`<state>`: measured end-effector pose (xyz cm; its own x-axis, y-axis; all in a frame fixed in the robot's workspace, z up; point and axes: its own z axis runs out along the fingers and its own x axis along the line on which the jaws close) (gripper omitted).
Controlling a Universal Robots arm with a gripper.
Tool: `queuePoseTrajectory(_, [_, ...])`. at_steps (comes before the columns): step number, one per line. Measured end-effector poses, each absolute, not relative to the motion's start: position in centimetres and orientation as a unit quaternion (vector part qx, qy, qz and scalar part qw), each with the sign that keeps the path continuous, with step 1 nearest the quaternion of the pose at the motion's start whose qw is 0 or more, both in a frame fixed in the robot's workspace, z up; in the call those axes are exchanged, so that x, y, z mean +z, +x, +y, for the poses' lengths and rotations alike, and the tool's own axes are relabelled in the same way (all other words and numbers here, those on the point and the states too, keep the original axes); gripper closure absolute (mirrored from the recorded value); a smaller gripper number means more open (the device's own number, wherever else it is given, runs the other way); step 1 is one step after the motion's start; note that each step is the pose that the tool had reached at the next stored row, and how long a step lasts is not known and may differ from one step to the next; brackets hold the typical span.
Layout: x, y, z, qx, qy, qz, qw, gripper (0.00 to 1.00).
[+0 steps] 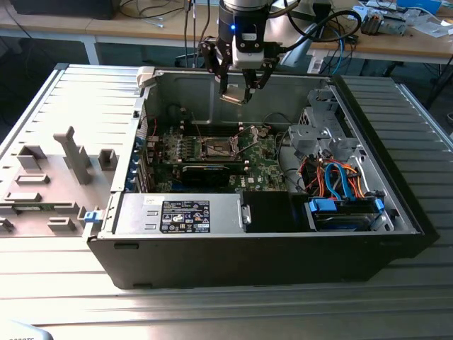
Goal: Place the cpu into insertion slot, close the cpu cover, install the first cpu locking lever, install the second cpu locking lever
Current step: 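Place the cpu into insertion slot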
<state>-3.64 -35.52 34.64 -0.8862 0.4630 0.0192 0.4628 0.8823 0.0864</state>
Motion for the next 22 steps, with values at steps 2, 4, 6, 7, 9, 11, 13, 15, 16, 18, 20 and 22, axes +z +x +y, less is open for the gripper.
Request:
queuePoseTrajectory(2, [34.64, -3.64, -35.52, 0.044, 0.239, 0.97, 0.001, 0.46])
queuePoseTrajectory(4, [34.64, -3.64, -35.52, 0.044, 0.24, 0.97, 0.001, 0.46])
queuePoseTrajectory(6, [34.64, -3.64, -35.52, 0.044, 0.24, 0.97, 0.001, 0.46])
queuePoseTrajectory(7, [34.64, -3.64, -35.52, 0.044, 0.24, 0.97, 0.001, 0.46])
queuePoseTrajectory(9, [34.64, -3.64, -35.52, 0.044, 0.241, 0.97, 0.001, 0.46])
queuePoseTrajectory(11, [34.64, -3.64, -35.52, 0.044, 0.241, 0.97, 0.001, 0.46])
queuePoseTrajectory(13, [34.64, -3.64, -35.52, 0.044, 0.242, 0.969, 0.001, 0.46])
queuePoseTrajectory(15, [34.64, -3.64, -35.52, 0.044, 0.242, 0.969, 0.001, 0.46])
queuePoseTrajectory(16, [34.64, -3.64, -35.52, 0.044, 0.242, 0.969, 0.001, 0.46])
queuePoseTrajectory(18, [34.64, -3.64, -35.52, 0.044, 0.243, 0.969, 0.001, 0.46])
queuePoseTrajectory(20, [34.64, -3.64, -35.52, 0.044, 0.243, 0.969, 0.001, 0.46])
queuePoseTrajectory(22, [34.64, -3.64, -35.52, 0.044, 0.244, 0.969, 0.001, 0.46])
